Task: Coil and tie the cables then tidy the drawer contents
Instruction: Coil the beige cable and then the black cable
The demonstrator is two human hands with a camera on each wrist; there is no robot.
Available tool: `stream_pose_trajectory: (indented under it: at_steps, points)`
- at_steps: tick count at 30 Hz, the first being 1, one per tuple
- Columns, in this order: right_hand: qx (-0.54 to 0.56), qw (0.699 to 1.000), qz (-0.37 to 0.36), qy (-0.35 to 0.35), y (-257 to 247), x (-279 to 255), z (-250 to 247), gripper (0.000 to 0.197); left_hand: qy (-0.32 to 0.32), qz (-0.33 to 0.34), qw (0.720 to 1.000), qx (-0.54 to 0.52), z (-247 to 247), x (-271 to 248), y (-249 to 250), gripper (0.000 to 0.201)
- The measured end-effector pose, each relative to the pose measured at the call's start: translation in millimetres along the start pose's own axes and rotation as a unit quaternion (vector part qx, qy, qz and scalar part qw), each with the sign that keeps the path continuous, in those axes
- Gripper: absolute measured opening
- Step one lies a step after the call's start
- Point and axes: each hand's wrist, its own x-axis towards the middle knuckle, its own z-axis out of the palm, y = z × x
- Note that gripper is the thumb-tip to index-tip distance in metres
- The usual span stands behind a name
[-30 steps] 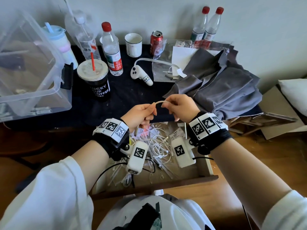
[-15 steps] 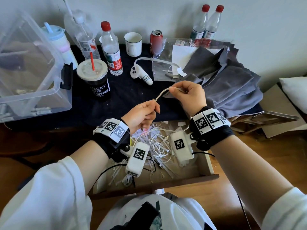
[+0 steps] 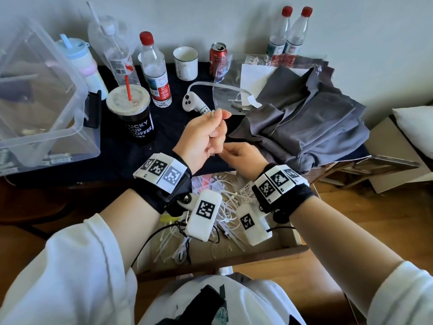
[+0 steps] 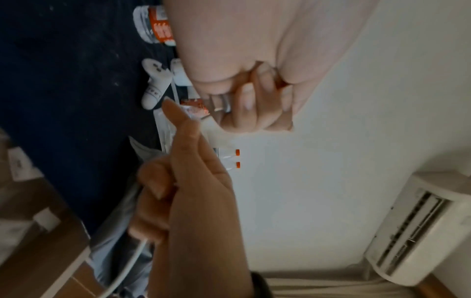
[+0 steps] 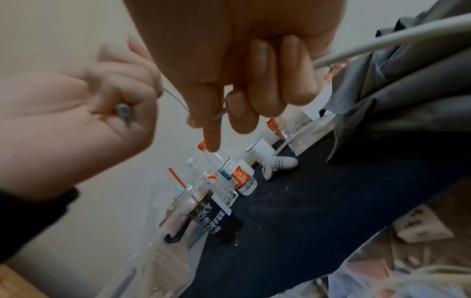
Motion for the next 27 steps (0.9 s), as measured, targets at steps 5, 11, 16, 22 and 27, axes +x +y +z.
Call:
stream_pose_trajectory:
  at_steps: [5,11,16,22,27]
  points:
    - [-0.071,0.992,-0.031,-0.101,-17.8,-9.4,2.9,0.027,0.055,-0.004,0.998,-0.022,-7.8,4.0,-5.8,0.024]
    - [-0.118,0.988,-0.066,-0.077,-18.3,-10.6,-2.7,0.03,0.016,-0.045,0.999,0.023,-13.6,-3.1,-2.7,0.026]
    - [-0.117,0.989,-0.067,-0.057,-20.2,-10.6,-8.3,0.02,-0.015,-0.078,0.996,0.034,-17.8,-6.1,2.3,0.028]
    - [-0.087,0.991,-0.093,0.046,-27.2,-10.8,-29.3,0.015,-0.017,-0.093,0.984,0.152,-24.5,-7.7,-6.7,0.027]
    - [-0.02,0.992,-0.063,0.103,-23.1,-0.2,-39.9,0.024,-0.056,-0.128,0.976,0.166,-16.8,-10.2,-7.3,0.034]
